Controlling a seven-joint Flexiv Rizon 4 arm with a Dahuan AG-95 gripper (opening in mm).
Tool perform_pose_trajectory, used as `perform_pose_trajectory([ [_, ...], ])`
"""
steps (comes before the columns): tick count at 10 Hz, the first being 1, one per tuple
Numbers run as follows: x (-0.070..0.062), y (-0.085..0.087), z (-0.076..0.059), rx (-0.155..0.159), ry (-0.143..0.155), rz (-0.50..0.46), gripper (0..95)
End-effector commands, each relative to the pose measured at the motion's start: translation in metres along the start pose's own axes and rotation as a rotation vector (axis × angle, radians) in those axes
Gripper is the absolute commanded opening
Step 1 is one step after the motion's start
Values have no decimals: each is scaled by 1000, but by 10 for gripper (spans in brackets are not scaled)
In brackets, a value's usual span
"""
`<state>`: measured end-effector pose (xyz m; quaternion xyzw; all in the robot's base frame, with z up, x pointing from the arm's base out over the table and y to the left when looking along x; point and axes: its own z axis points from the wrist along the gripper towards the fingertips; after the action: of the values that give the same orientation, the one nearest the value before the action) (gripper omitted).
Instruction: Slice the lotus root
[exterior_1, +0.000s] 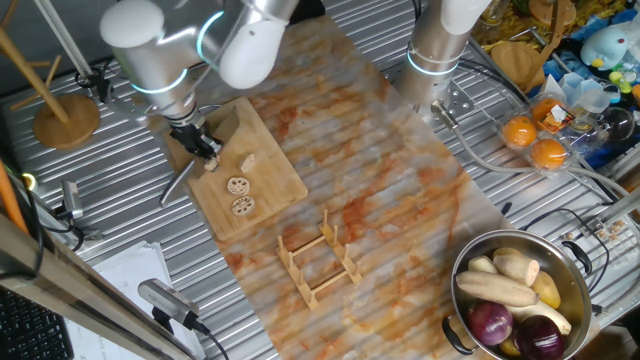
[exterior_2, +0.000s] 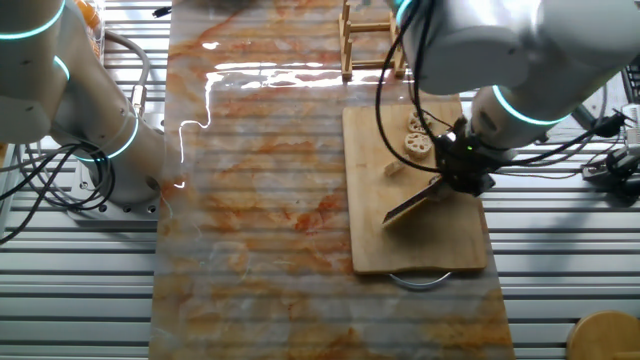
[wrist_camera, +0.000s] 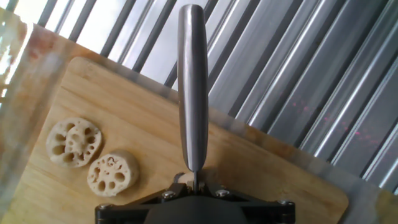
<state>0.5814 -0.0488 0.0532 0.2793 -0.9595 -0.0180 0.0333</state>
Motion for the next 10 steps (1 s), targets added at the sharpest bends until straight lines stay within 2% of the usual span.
perform_pose_trajectory([
  [1, -2, 1, -3, 0, -1, 12, 190],
  [2, -2, 3, -5, 4, -2, 20, 190],
  [3, -1, 5, -9, 6, -4, 31, 0],
  [6, 2, 6, -29, 6, 1, 39, 0],
  [8, 6, 4, -36, -4, 8, 59, 0],
  [10, 6, 4, -51, -13, 16, 60, 0],
])
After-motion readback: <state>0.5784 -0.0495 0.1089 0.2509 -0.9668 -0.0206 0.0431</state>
